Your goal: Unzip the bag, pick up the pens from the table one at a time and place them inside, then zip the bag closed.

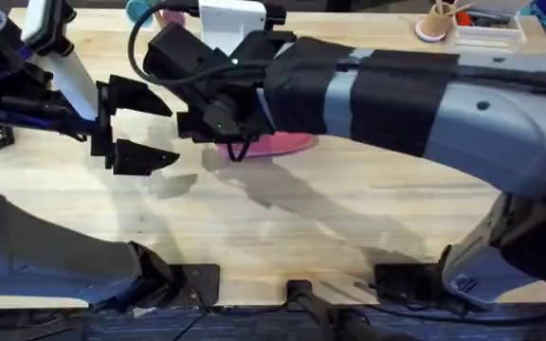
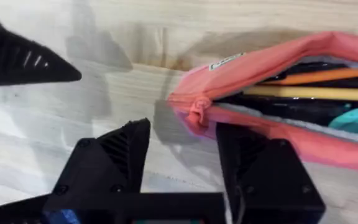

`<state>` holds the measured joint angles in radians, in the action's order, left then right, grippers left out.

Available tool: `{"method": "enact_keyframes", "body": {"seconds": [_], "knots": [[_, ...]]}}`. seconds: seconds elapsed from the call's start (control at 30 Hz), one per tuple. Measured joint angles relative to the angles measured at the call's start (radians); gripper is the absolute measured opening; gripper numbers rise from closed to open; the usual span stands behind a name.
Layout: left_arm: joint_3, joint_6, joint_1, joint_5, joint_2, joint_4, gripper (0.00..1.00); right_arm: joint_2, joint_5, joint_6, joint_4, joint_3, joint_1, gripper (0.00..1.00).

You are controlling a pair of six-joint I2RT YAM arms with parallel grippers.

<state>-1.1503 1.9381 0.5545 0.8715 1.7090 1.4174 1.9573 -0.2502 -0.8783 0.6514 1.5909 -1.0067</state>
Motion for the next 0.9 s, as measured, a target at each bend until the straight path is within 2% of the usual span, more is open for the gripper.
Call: {"method": "enact_keyframes", "body": {"seconds": [0.17,0.4,0.67,0.9], "knots": [[0.000,0.000,0.000,0.000,0.000,0.000,0.994,0.015,-0.009,-0.005,-0.009,0.000,0.015,0.541],[0.000,0.000,0.000,0.000,0.000,0.000,0.994,0.039,-0.019,-0.008,-0.019,0.000,0.033,0.341],[0.000,0.000,0.000,0.000,0.000,0.000,0.993,0.039,-0.018,-0.009,-0.025,0.000,0.035,0.043],[0.000,0.000,0.000,0.013,0.000,0.000,0.993,0.039,-0.019,0.008,-0.017,0.000,0.035,0.031]]}}
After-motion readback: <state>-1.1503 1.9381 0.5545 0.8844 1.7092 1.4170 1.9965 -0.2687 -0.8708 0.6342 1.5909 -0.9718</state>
